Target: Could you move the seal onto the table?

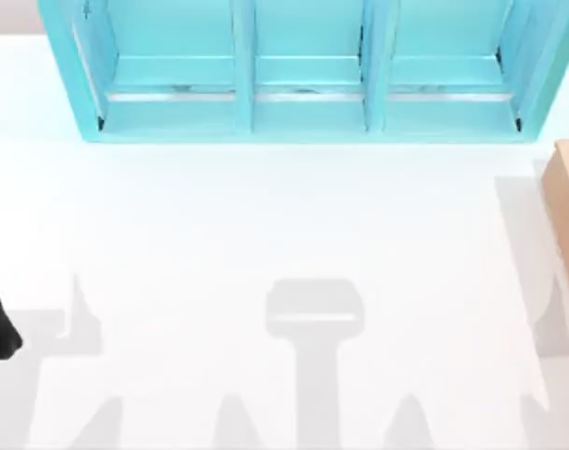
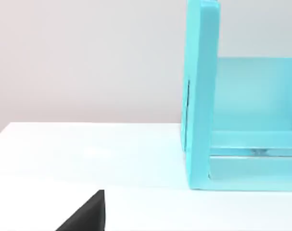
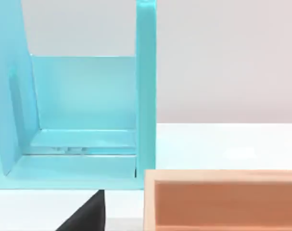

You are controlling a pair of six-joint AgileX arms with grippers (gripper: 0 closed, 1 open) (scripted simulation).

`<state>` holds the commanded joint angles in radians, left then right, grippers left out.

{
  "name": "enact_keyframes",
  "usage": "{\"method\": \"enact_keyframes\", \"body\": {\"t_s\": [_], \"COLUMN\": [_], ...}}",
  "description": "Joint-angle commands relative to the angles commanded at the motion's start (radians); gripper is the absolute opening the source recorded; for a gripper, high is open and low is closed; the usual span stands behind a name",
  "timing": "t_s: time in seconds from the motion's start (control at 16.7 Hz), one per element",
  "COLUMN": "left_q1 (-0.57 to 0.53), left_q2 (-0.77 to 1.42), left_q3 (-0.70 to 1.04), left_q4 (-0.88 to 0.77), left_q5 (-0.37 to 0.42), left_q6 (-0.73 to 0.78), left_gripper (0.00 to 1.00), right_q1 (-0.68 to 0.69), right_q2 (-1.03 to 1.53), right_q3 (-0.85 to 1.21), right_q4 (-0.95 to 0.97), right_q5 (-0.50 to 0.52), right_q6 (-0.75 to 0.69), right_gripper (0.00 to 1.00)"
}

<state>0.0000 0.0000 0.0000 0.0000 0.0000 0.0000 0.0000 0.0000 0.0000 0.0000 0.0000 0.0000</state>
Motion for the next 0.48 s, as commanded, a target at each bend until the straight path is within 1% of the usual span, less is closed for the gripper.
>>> {"method": "enact_keyframes", "body": {"t_s": [0.24, 0.48], "left_q1": [0.000, 0.000], "left_q2": [0.000, 0.000], "left_q3": [0.000, 0.000], "left_q4": [0.000, 0.000], "left_q5": [0.000, 0.000], "left_q6": [0.000, 0.000], "left_gripper": [1.00, 1.00], "right_q1": [-0.011, -0.061], "right_q2": [0.033, 0.225], "right_q3": [0.033, 0.214], "right_q4": [-0.032, -0.203], "right_q5": [0.001, 0.001], "right_q6": [-0.010, -0.059], "right_gripper": [1.00, 1.00]}}
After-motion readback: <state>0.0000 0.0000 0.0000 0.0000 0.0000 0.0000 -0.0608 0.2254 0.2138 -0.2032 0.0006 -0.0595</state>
